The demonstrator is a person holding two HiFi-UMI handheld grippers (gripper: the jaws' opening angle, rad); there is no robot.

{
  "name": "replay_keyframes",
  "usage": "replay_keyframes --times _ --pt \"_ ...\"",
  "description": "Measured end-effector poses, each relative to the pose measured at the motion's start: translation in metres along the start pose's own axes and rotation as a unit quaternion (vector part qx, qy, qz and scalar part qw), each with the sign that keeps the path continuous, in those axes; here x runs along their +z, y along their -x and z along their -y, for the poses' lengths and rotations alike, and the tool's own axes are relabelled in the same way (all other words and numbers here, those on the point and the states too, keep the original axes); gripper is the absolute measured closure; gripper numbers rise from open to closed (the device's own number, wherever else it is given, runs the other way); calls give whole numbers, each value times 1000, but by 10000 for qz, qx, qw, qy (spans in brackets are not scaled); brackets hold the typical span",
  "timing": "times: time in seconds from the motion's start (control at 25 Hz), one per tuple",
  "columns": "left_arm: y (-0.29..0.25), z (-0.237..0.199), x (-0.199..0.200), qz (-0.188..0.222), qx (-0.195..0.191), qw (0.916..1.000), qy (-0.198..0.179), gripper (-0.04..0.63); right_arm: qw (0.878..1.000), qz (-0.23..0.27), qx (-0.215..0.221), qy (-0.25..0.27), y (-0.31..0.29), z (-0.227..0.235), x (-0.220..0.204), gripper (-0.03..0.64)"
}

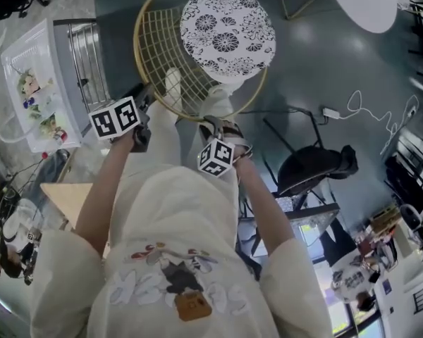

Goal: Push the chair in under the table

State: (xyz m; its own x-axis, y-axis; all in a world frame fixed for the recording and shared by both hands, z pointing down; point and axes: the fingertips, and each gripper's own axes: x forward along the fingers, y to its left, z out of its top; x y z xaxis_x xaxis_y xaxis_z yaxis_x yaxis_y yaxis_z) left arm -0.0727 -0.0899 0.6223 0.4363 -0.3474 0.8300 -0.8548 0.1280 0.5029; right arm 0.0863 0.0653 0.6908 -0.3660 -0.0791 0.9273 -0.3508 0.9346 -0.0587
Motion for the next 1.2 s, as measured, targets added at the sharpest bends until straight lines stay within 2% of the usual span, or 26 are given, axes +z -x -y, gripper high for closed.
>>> replay_keyframes --times 0.08,0.12,0.36,0.64,0.92,1.2 --pt "-7 3 -2 -5 -64 10000 24 474 9996 -23 -152 217 -4 2 -1 555" --pt "-10 4 -4 -35 -94 9999 35 490 9992 -36 -215 321 -6 3 -1 558" --pt "-13 3 -7 15 23 10000 84 506 9987 -72 -363 360 -7 2 -2 561" --pt "-11 1 -7 77 84 9997 208 509 9989 -186 -298 306 -6 1 0 561" --pt "-22 3 -5 75 -110 9994 328 511 9981 -297 -477 271 -9 15 -9 561" --pt "-34 9 -2 179 -80 9991 369 511 9968 -314 -601 423 -7 36 -19 561"
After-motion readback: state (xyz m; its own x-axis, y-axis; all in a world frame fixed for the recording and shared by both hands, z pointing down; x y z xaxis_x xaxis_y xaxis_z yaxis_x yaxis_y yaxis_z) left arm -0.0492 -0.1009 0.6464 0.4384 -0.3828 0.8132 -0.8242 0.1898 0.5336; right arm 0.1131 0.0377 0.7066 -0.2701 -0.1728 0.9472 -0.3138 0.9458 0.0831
